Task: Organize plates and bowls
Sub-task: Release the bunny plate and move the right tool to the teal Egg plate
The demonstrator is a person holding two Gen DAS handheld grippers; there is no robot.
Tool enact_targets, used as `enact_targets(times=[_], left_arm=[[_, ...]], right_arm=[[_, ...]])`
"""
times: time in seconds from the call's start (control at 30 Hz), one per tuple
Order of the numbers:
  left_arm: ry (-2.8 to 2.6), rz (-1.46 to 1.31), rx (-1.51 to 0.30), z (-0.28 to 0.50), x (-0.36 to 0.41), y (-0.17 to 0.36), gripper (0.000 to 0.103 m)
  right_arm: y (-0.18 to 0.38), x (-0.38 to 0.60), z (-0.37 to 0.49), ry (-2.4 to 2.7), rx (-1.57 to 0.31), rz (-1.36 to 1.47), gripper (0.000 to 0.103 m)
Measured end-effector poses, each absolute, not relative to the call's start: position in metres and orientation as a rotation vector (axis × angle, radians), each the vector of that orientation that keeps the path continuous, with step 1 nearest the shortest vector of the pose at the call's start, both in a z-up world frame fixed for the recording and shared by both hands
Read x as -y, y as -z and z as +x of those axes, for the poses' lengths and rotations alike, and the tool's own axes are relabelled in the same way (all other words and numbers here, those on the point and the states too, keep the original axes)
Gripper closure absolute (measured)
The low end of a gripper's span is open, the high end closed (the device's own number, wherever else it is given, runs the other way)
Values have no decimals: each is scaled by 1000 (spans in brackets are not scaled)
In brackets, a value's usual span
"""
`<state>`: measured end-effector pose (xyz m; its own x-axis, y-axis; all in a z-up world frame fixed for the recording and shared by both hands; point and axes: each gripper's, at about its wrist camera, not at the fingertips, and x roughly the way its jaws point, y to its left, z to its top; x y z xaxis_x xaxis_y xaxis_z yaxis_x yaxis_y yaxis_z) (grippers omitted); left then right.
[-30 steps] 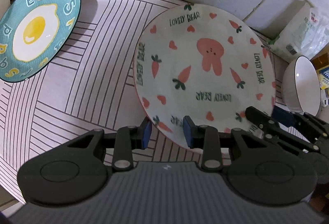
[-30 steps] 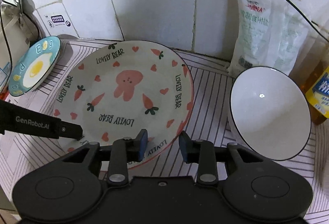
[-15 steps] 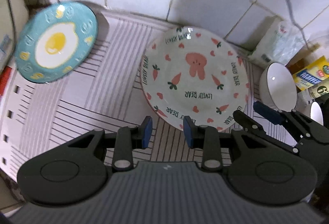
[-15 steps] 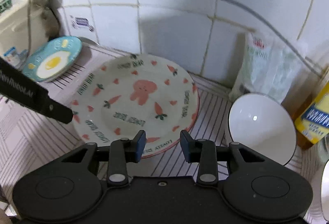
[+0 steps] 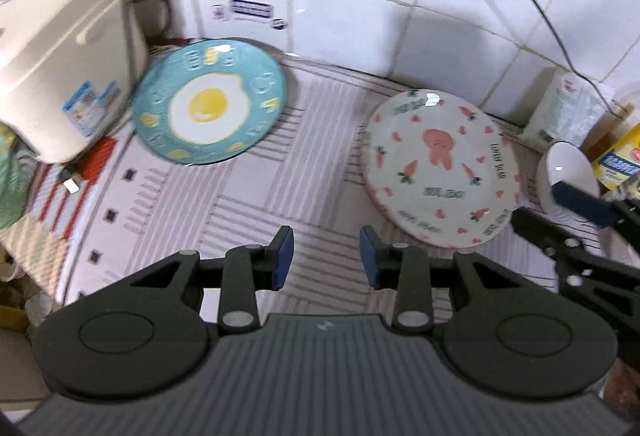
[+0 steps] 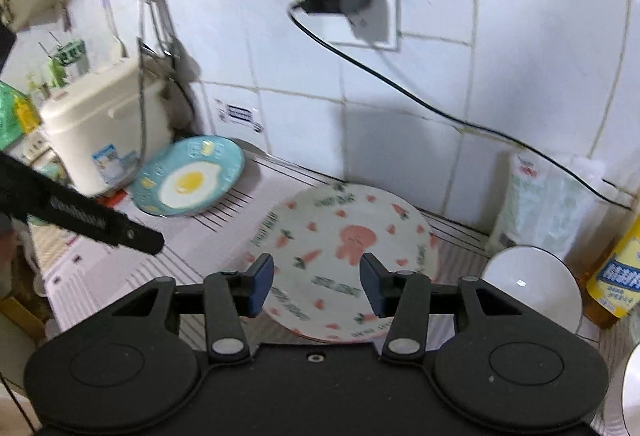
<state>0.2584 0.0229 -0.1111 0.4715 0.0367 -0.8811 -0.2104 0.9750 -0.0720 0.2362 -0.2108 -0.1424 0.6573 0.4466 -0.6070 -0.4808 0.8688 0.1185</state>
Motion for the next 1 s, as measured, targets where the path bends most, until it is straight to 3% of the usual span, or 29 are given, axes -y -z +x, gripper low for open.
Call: enact_targets(times=[0.13,1.0], left_arm=[[-184,-189,-1068,243,-36,110,67],[-250,-259,-896,220,-169,138,57]], right_arm=[[131,198,226,-551,-648,-57,36],[149,75,219,-721,-590,33,30]])
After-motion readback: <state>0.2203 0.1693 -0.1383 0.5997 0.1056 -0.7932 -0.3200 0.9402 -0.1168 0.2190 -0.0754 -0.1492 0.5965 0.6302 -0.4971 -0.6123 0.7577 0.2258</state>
